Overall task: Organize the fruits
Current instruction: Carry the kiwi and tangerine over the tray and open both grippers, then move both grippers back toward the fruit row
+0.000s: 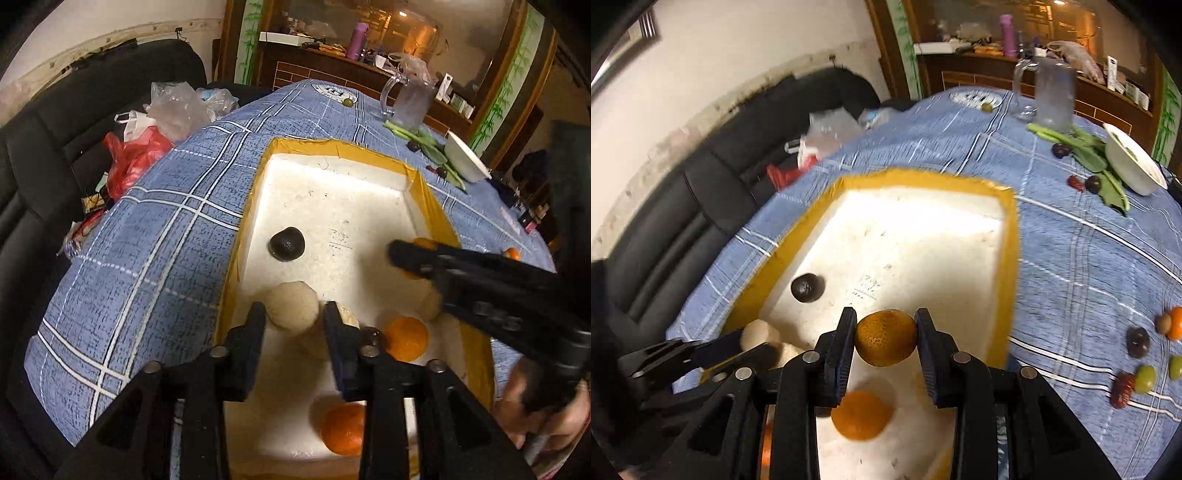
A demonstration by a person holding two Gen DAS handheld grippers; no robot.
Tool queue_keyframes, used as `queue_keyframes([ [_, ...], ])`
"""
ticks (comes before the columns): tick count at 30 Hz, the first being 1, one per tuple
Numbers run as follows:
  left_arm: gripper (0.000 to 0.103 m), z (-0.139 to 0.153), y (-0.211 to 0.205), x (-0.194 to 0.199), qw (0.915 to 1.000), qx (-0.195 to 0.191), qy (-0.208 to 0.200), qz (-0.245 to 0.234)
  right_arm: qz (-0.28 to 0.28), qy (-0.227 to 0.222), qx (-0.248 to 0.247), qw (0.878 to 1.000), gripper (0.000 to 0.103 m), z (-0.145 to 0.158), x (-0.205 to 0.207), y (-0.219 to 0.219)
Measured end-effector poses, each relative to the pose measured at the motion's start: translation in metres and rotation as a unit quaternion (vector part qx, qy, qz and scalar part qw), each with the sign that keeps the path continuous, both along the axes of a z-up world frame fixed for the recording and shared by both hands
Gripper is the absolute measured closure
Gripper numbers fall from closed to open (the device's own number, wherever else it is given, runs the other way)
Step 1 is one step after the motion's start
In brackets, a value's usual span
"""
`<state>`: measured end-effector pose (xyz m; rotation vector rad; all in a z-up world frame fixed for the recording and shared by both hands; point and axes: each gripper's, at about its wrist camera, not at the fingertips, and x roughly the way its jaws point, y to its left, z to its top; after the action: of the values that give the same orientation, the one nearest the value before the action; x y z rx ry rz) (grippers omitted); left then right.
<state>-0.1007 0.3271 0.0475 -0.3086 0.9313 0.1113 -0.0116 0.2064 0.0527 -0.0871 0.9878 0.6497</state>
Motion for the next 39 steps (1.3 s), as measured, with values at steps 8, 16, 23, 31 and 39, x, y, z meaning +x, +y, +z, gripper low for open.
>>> queue_keyframes([
  [8, 0.038, 0.023, -0.002, -0.017, 0.9993, -0.018, -0.033, -0.001, -0.025, -0.023, 0.001, 0.999, 0.059, 0.015, -0.008, -0.017],
  [16, 0.028, 0.057, -0.039, -0.032, 0.9967, -0.006, -0.072, -0.038, -0.08, -0.036, 0.032, 0.996, 0.059, 0.039, -0.037, -0.099],
  [23, 0.024, 0.067, -0.092, -0.032, 0.9929, 0.009, -0.078, -0.09, -0.178, -0.034, 0.023, 0.983, 0.055, 0.032, -0.048, -0.216],
  [31, 0.024, 0.06, -0.166, -0.014, 0.9841, 0.014, -0.059, -0.167, -0.296, -0.017, 0.018, 0.955, 0.055, 0.017, -0.045, -0.346],
  [39, 0.024, 0.034, -0.241, 0.023, 0.9698, 0.049, -0.046, -0.234, -0.286, -0.004, 0.032, 0.958, 0.055, 0.001, -0.009, -0.355],
])
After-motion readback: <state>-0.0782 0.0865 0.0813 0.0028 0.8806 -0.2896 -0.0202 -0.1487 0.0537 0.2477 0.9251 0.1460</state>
